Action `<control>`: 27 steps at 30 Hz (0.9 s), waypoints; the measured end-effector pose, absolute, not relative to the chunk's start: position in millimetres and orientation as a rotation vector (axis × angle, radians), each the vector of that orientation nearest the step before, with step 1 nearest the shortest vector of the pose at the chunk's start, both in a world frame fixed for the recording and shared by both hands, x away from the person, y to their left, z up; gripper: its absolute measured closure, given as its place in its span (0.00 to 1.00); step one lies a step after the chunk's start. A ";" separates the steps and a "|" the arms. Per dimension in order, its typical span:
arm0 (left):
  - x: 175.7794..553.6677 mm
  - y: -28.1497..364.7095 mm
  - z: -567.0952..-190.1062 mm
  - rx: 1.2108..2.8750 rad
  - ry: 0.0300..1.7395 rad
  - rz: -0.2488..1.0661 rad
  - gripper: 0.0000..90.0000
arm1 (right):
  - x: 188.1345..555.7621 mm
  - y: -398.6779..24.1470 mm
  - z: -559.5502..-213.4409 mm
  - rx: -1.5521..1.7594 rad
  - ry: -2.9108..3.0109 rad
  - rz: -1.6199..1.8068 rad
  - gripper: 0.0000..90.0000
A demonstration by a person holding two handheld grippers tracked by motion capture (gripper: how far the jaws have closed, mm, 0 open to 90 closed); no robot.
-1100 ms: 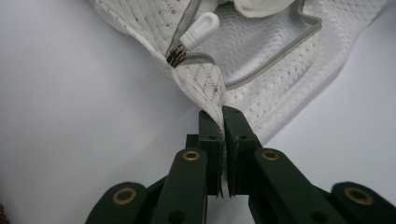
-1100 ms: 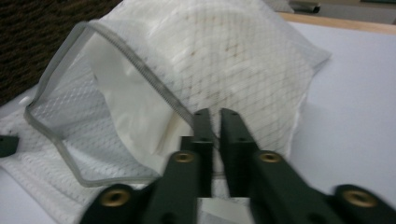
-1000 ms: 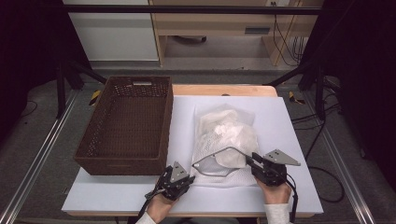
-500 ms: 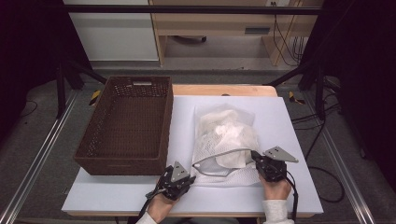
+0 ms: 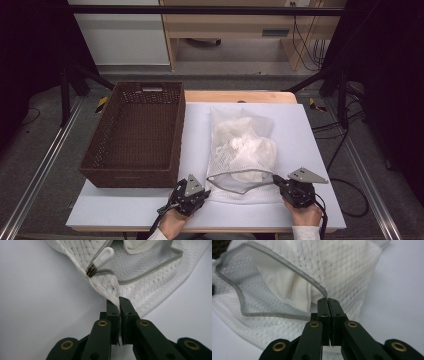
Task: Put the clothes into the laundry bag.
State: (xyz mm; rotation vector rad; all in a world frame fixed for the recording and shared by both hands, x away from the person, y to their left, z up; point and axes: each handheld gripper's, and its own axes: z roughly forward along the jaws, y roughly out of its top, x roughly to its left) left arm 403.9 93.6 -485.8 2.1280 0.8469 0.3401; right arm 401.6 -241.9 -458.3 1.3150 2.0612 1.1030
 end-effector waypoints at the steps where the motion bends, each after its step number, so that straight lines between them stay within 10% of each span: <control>1: 404.1 93.7 -485.9 2.125 0.849 0.338 0.95 | 403.3 -240.8 -461.2 1.319 2.068 1.104 0.98; 9: 404.0 93.2 -485.7 2.125 0.849 0.341 0.96 | 395.6 -227.9 -450.8 1.216 2.027 1.236 0.70; 18: 402.5 93.7 -483.3 2.114 0.843 0.345 0.97 | 426.5 -188.8 -470.3 1.228 2.118 1.181 0.98; 27: 401.8 94.9 -480.4 2.113 0.841 0.331 0.98 | 466.0 -175.5 -482.8 1.273 2.066 1.136 1.00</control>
